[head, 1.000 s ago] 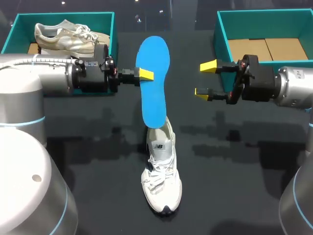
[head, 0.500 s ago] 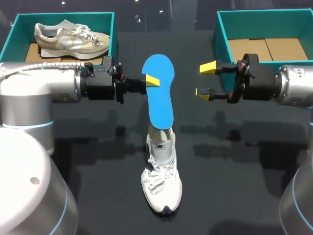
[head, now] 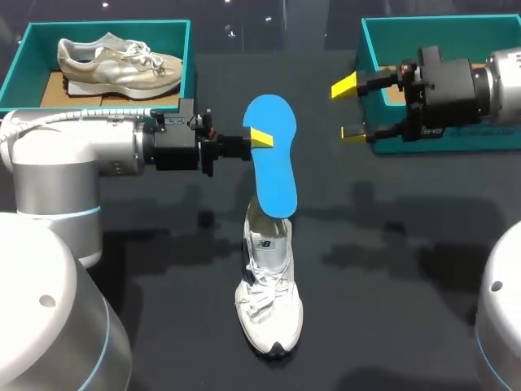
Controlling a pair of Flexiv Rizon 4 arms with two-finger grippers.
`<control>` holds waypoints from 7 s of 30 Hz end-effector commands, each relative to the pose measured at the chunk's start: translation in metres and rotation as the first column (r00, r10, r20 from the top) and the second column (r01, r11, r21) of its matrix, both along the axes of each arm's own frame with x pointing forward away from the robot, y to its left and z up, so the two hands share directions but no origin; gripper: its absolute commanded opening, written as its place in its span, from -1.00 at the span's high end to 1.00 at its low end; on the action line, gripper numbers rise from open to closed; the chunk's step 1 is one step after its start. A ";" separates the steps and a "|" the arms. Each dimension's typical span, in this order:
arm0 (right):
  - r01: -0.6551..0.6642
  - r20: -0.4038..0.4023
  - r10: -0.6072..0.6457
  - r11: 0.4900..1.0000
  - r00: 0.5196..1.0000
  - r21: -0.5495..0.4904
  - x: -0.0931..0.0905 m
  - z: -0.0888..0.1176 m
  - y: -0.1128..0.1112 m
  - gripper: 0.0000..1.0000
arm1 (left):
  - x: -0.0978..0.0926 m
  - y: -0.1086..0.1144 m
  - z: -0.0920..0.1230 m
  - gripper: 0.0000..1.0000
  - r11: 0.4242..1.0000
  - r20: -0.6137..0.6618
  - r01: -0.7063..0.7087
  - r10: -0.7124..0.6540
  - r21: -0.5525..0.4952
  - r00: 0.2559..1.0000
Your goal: Take the shoe out of the shoebox, open the shoe tongue, remove and reinsert the insole, then place the shoe into the shoebox
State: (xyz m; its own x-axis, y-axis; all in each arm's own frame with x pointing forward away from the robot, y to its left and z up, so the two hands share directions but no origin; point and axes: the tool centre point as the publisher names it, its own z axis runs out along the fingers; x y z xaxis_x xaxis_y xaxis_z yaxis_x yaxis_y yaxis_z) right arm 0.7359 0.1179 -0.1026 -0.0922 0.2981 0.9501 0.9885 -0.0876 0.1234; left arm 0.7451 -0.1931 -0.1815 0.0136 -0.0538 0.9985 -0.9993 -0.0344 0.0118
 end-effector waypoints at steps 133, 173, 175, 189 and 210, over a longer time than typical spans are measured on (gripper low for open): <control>0.004 -0.078 0.002 0.998 0.997 0.068 -0.011 -0.031 0.042 -1.00 | -0.001 0.000 0.000 1.00 1.000 0.001 -0.001 0.001 0.001 1.000; -0.034 -0.089 0.050 0.984 0.995 0.175 -0.005 -0.041 0.037 -1.00 | -0.005 0.028 0.046 1.00 0.998 0.957 -0.059 0.011 0.006 0.289; -0.034 -0.089 0.050 0.984 0.995 0.175 -0.005 -0.041 0.037 -1.00 | -0.005 0.028 0.046 1.00 0.998 0.957 -0.059 0.011 0.006 0.289; -0.034 -0.089 0.050 0.984 0.995 0.175 -0.005 -0.041 0.037 -1.00 | -0.011 0.038 0.058 1.00 0.999 0.991 -0.015 0.027 -0.029 -0.130; -0.034 -0.089 0.050 0.984 0.995 0.175 -0.005 -0.041 0.037 -1.00 | -0.002 0.036 0.057 1.00 0.990 0.791 -0.138 -0.064 -0.026 -0.608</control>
